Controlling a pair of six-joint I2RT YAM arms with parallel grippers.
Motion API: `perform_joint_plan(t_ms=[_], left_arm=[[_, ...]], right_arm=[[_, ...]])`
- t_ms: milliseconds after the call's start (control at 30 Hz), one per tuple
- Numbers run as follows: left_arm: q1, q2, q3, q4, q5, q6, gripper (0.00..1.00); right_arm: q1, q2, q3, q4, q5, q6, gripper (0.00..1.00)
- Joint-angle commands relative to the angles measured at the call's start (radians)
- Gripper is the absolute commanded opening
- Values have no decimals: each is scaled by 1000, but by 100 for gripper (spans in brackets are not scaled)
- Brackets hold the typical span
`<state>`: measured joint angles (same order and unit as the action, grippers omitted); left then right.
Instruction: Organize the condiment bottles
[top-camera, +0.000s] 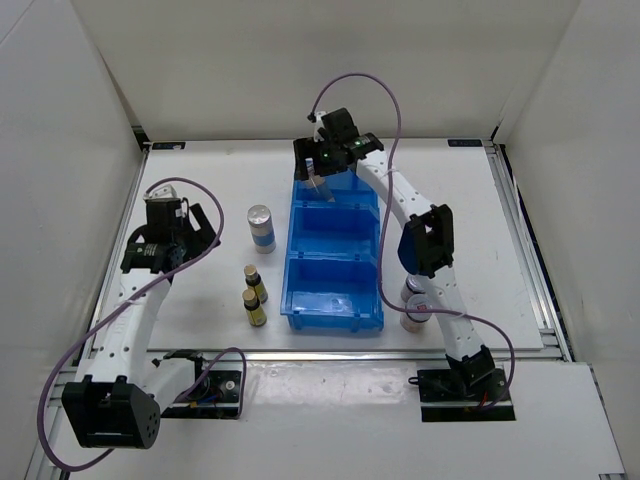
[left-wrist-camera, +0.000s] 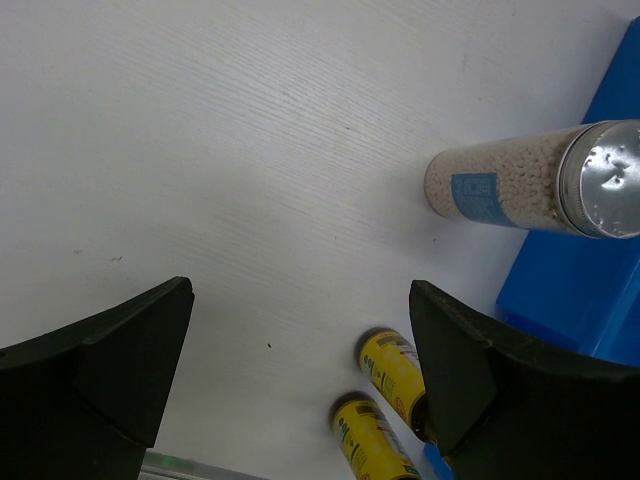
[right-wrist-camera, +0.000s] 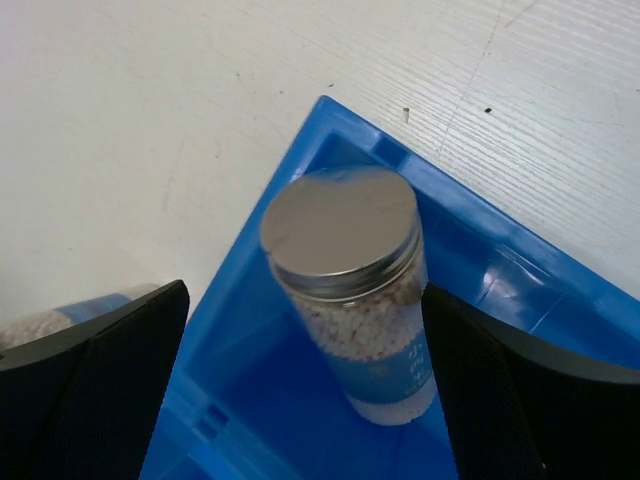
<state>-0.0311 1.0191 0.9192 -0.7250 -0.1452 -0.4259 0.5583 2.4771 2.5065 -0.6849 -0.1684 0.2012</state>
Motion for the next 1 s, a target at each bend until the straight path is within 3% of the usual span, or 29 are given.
perform_joint_plan(t_ms=[0,100,233,467,800,967], left_arm=[[-4,-1,52,-31,12,10,100],[-4,-1,52,-31,12,10,100],[-4,-1,41,-31,12,19,100],[-4,-10,32,-42,12,39,100],[-4,-10,23,-42,21,12,100],[-4,-10,23,-42,30,-8,100]], right_arm=[[12,20,63,36,3,-19,98],[12,39,63,36,26,-19,97],[12,49,72,36,56,35,87],[12,25,92,54,90,63,44],[-6,-124,-4,-7,167,52,3],[-26,-254,-187,42,201,32,0]])
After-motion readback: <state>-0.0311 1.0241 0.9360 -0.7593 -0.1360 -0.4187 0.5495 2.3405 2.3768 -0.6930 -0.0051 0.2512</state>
